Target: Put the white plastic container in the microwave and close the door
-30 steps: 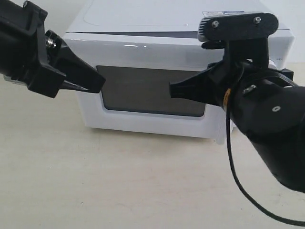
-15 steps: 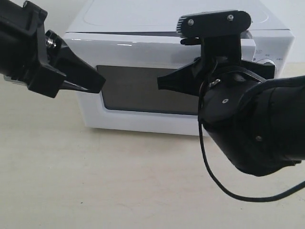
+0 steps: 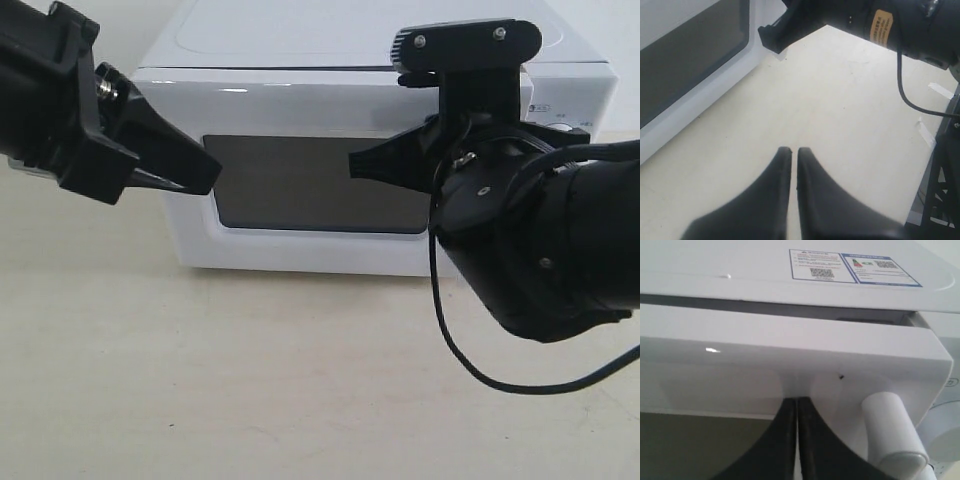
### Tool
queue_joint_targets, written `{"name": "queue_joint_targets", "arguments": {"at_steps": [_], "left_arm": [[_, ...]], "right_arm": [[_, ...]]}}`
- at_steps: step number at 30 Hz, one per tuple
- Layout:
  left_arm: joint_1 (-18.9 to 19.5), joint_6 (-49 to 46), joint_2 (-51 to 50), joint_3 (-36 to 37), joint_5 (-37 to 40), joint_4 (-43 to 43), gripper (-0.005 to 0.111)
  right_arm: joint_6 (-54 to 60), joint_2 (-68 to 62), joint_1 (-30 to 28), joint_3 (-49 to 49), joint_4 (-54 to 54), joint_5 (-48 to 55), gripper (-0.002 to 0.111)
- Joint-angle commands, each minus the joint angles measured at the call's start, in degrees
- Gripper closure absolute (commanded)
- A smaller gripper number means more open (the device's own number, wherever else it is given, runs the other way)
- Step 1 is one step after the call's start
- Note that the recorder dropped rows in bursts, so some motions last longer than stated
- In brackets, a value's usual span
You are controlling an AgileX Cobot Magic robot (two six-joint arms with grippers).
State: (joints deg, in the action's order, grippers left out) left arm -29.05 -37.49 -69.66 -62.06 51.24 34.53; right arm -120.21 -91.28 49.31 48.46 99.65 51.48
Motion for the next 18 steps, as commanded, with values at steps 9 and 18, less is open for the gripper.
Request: {"name": "queue_joint_targets", "arguments": {"at_steps": [9, 18], "left_arm": [[-0.3, 0.6, 0.5, -0.3, -0.7, 0.5, 0.102], [-0.3, 0.6, 0.5, -0.3, -2.0, 0.5, 0.102]], "right_arm": [[0.1, -0.2, -5.5, 4.7, 0.3, -5.5, 0.108], [0.1, -0.2, -6.3, 4.8, 0.3, -6.5, 0.108]]}}
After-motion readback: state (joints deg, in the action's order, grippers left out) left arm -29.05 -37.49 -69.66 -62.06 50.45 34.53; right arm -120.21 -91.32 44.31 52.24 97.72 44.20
